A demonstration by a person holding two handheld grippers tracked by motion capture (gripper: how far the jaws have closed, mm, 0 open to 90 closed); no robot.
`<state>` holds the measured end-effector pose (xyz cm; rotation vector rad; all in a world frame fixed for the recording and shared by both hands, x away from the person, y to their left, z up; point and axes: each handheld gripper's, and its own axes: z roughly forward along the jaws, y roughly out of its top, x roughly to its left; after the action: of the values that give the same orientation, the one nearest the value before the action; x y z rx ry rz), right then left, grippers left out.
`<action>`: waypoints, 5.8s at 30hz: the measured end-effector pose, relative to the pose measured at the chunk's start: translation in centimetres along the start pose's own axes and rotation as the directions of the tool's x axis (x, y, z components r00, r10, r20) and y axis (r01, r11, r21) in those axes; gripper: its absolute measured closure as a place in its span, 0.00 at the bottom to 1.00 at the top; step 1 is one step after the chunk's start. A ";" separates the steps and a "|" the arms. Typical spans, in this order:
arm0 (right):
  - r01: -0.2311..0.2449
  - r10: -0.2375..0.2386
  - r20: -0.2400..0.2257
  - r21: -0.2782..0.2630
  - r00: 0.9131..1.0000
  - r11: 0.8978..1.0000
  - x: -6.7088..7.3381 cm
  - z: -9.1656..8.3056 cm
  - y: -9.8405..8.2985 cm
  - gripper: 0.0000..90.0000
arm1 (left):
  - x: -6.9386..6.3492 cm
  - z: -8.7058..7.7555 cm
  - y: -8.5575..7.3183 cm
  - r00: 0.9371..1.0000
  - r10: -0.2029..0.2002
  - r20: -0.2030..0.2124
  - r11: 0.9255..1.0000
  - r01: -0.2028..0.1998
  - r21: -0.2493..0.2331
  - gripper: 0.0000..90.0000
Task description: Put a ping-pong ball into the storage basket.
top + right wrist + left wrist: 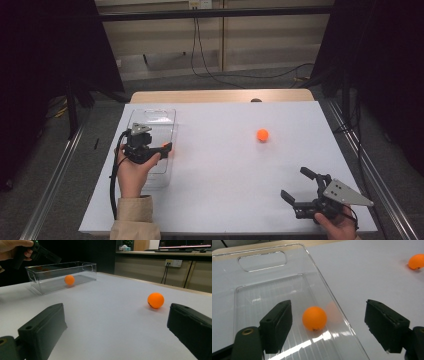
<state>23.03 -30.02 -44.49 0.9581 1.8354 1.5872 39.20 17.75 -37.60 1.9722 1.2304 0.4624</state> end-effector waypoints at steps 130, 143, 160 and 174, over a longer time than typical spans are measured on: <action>-0.011 0.011 -0.009 0.009 1.000 1.000 -0.1 0.2 -0.1 0.01 | -9.2 5.5 0.8 0.960 0.134 0.245 0.991 -0.136 -0.009 0.08; -0.008 0.009 -0.010 0.007 1.000 1.000 -0.1 0.2 0.0 0.01 | -10.1 6.3 0.7 0.955 0.162 0.250 0.987 -0.163 -0.018 0.08; -0.010 0.011 -0.013 0.008 1.000 1.000 -0.1 0.3 0.0 0.01 | -11.4 7.5 0.2 0.945 0.175 0.278 0.983 -0.181 -0.002 0.08; -0.011 0.011 -0.015 0.006 1.000 1.000 -0.1 0.4 0.0 0.01 | -12.0 8.3 0.4 0.939 0.187 0.288 0.982 -0.188 -0.024 0.07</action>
<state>23.42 -29.89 -44.58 0.9630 1.8487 1.6005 39.06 3.72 -41.67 2.0839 0.8656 0.2504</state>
